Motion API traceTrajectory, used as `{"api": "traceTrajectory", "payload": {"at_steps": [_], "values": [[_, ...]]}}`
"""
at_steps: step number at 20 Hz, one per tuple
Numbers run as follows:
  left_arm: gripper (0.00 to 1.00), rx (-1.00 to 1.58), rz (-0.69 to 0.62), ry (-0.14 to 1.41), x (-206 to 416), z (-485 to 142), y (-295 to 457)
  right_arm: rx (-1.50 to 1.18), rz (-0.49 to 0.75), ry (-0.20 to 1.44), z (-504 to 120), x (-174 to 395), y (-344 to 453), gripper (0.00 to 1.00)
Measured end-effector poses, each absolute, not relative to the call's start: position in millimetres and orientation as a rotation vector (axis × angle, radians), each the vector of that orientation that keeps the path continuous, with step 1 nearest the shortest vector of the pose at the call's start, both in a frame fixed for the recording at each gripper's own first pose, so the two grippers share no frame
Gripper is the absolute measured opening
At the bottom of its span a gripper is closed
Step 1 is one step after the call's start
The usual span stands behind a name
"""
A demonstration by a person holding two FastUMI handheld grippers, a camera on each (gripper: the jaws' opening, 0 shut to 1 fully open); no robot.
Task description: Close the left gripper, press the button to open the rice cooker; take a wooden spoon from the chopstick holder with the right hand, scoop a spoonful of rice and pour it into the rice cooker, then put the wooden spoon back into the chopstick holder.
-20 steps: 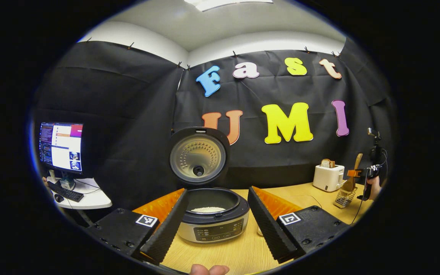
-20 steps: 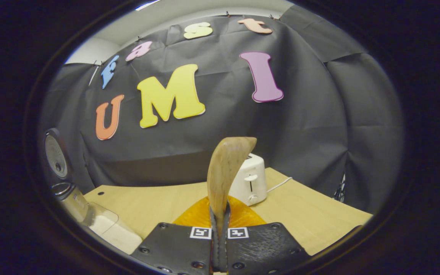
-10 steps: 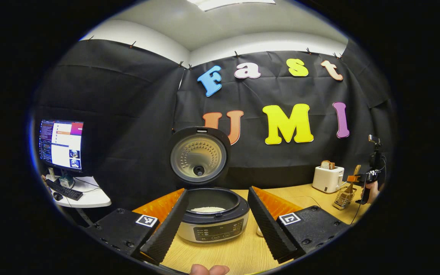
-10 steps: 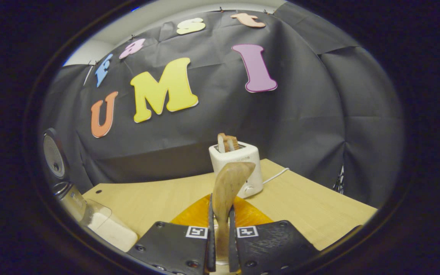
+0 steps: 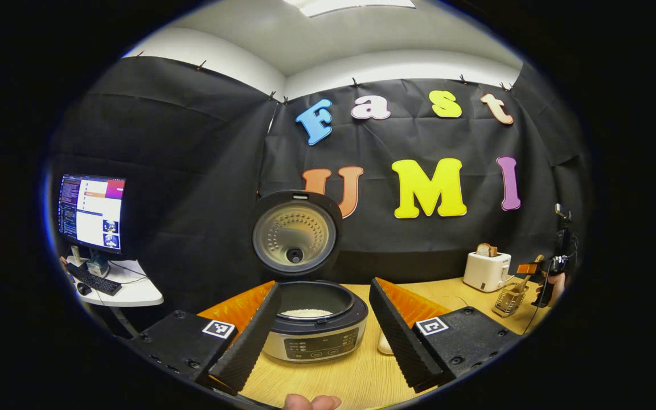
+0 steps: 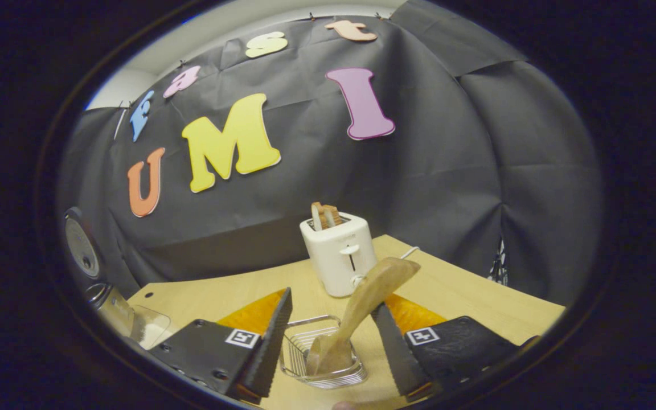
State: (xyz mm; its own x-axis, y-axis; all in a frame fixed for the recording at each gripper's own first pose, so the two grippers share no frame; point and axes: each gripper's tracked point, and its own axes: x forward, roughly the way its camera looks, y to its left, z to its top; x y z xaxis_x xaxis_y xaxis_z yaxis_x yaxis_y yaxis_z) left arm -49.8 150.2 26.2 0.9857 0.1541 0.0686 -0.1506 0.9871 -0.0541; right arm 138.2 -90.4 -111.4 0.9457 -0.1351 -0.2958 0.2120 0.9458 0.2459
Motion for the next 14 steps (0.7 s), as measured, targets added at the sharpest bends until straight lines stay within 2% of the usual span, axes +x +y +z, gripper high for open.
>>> {"api": "traceTrajectory", "payload": {"at_steps": [1,2,3,4,6,9,11,12,13,14], "values": [[0.99,-0.057,0.155,-0.077,-50,27,150,0.288,-0.181,0.278,-111,136,-92,0.83],[0.99,-0.065,0.157,-0.075,-50,28,149,0.293,-0.186,0.275,-112,134,-93,0.8],[0.99,-0.07,0.164,-0.077,-51,28,149,0.299,-0.196,0.268,-112,132,-95,0.89],[0.99,-0.07,0.168,-0.078,-52,29,148,0.304,-0.199,0.261,-111,131,-97,0.91],[0.99,-0.058,0.177,-0.08,-53,32,143,0.303,-0.206,0.262,-112,128,-99,0.89],[0.99,-0.057,0.203,-0.061,-51,34,139,0.296,-0.219,0.262,-110,118,-107,0.95],[0.99,-0.054,0.211,-0.064,-48,46,138,0.289,-0.222,0.258,-111,108,-110,0.92],[0.99,-0.049,0.218,-0.071,-45,53,139,0.277,-0.226,0.245,-108,102,-113,0.96],[0.99,-0.041,0.236,-0.078,-43,61,143,0.263,-0.221,0.233,-104,96,-114,0.92],[0.99,-0.033,0.256,-0.084,-39,69,149,0.247,-0.215,0.228,-102,91,-114,0.92]]}}
